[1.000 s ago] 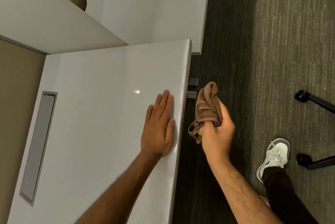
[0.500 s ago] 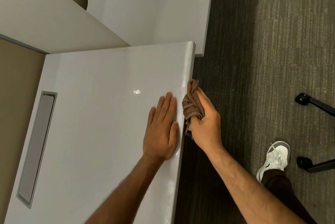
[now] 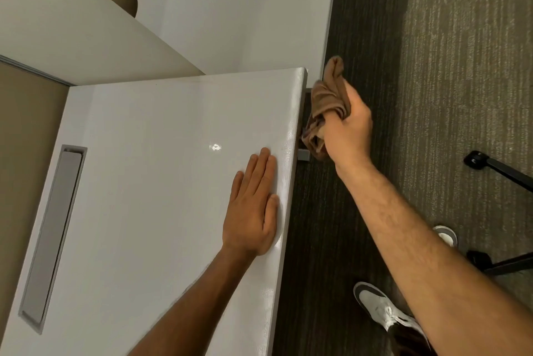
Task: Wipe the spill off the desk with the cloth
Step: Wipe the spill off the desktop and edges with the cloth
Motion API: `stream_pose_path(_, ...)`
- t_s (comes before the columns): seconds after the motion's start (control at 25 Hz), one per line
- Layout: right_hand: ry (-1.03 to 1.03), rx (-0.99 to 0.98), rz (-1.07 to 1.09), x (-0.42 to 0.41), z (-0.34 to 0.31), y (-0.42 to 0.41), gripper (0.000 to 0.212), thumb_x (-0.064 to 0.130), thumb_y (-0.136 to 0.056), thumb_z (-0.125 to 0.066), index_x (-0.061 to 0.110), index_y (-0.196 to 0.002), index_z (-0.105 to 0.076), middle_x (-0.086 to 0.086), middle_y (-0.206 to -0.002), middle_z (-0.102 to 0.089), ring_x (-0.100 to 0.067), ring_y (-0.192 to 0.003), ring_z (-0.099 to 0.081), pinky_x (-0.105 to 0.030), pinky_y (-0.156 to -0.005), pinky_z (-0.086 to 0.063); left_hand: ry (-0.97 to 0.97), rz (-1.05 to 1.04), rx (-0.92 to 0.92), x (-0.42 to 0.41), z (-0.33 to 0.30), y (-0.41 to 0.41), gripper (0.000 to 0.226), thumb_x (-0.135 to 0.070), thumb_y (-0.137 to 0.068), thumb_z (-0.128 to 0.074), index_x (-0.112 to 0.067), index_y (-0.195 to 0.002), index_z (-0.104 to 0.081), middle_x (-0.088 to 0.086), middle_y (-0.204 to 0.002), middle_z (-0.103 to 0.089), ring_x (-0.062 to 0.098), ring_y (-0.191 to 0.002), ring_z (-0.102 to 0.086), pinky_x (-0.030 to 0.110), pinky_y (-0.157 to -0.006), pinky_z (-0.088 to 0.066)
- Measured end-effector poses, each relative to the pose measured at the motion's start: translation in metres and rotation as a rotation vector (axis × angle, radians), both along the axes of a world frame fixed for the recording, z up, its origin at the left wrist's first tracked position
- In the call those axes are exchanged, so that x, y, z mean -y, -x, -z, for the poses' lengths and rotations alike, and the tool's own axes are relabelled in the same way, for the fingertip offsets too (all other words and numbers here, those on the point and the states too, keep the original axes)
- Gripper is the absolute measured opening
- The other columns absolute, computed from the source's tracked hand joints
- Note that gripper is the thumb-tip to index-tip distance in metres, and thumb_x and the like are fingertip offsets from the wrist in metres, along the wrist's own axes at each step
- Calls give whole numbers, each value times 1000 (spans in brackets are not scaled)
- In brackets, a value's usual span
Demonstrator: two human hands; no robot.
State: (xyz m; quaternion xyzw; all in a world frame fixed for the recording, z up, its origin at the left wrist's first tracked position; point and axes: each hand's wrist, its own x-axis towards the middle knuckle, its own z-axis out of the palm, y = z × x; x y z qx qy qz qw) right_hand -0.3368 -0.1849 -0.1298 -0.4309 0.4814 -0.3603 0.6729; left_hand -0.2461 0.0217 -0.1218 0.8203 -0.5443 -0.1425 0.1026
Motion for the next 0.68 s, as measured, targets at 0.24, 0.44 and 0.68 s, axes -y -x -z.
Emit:
stream_pose_path(0.24,35,-68,-245,-9,0,-11,68,-6,-98,-51,24,-156,-34,4,-157,-44,-8,-141,-43,-34,-120,-35,1,-1,13,1,2,-1,62,-32,-108,-25,-20,-168,-13,-5,-177,-5,14,-164,-3,35,-132,-1)
stream_pose_path(0.44,25,-63,-252,-72,1,17,72,-4,-96,-54,41,-149,-34,10,-156,-43,-1,-139,-44,-34,-117,-40,-5,-3,4,2,0,0,63,-34,-108,-25,-19,-168,-14,-4,-177,-6,13,-164,-2,33,-132,1)
stream_pose_path(0.68,-22,-64,-307,-190,1,60,85,-7,-92,-58,47,-151,-29,17,-163,-28,2,-148,-29,-40,-119,-38,-5,-13,-17,3,-3,2,65,-35,-106,-24,-17,-167,-15,-2,-177,-7,12,-163,-1,33,-132,2)
